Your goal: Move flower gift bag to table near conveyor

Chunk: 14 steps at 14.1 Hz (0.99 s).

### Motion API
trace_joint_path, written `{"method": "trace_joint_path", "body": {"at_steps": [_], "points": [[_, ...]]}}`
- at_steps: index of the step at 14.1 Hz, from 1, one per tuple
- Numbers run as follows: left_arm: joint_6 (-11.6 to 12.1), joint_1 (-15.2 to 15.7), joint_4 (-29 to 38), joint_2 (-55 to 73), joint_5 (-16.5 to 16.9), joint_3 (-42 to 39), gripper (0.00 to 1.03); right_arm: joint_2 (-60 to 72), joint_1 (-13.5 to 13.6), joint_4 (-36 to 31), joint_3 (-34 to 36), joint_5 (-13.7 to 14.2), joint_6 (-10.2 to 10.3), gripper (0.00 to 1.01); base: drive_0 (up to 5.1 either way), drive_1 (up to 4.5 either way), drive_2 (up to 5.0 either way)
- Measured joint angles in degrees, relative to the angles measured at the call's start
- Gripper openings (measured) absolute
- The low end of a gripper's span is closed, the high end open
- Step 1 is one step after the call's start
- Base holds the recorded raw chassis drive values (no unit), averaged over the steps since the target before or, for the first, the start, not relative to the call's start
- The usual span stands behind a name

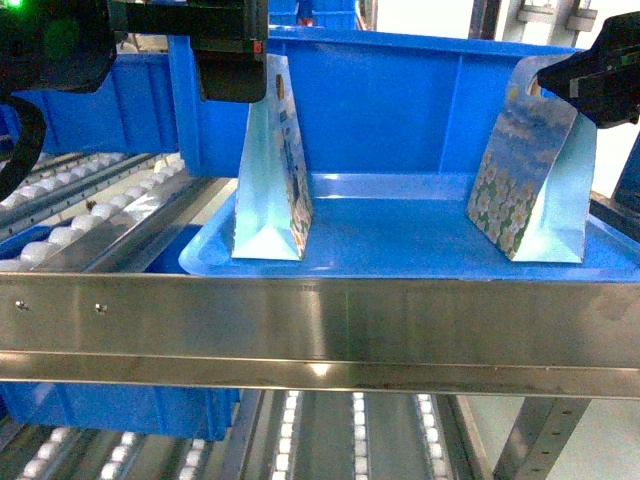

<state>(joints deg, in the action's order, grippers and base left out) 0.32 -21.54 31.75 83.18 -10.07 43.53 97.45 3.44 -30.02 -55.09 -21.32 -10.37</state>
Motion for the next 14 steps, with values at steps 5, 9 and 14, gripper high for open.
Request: {"method": "trace_joint_path", "body": {"at_steps": [5,9,14], "points": [[0.00,0.00,0.00,0.00,0.00,0.00,0.98,0.00,0.33,0.13,0.00,-0.37,0.39,0.02,0.0,0.00,0.0],[0.00,0.00,0.00,0.00,0.00,0.00,0.98,-0.02,-0.15,-2.64,0.11,0.28,1.55,0.02,0.0,0.00,0.0],[0.00,0.00,0.00,0.00,0.00,0.00,0.98,-5.33,-1.03,-1.68,-3.10,-0.28,5.09,0.02,0.0,0.00,0.0]]}}
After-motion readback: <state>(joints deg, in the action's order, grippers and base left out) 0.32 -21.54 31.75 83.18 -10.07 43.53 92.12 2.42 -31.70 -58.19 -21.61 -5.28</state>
